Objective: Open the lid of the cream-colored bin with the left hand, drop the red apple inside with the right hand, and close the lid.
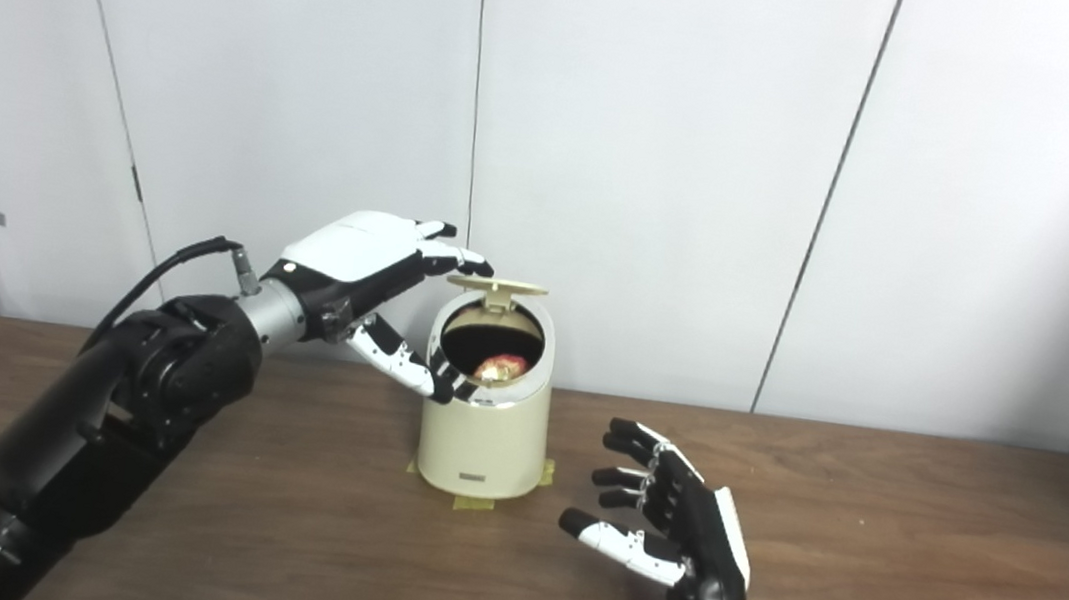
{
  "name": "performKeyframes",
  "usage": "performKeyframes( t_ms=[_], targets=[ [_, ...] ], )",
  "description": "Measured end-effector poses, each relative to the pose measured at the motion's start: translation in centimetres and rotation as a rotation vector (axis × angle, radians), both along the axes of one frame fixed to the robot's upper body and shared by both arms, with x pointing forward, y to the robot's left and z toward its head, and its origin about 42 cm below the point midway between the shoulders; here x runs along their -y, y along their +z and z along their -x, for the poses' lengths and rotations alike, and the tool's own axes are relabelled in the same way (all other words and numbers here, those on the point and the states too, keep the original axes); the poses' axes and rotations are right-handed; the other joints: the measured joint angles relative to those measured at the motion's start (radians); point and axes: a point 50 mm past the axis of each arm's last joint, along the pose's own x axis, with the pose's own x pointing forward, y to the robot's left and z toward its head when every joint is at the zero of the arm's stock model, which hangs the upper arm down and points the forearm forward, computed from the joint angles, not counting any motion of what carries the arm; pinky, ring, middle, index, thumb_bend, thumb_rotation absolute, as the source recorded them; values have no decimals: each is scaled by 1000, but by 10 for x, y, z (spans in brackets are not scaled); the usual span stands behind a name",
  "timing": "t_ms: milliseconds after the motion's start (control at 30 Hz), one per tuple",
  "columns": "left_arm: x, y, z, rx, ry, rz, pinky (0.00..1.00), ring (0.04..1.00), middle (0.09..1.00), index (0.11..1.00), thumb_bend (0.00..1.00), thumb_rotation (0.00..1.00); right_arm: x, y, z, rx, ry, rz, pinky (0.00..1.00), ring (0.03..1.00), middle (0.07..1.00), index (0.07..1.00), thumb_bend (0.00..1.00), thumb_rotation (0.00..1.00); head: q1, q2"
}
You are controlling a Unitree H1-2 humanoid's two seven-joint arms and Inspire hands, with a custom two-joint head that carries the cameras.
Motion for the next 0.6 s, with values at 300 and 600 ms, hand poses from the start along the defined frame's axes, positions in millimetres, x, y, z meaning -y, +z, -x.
performKeyframes(
  t_ms=[300, 600],
  targets=[
    [1, -10, 3, -6, -22, -16, 1000, 984, 878, 886, 930, 413, -4, 0, 0, 2, 4, -1, 582, 620, 768, 765, 859, 226, -3, 6],
    [3, -24, 8, -11, -50, -35, 1000, 981, 870, 879, 945, 434, -5, 0, 0, -2, 6, 6, 565, 612, 780, 772, 847, 222, -3, 6]
  ],
)
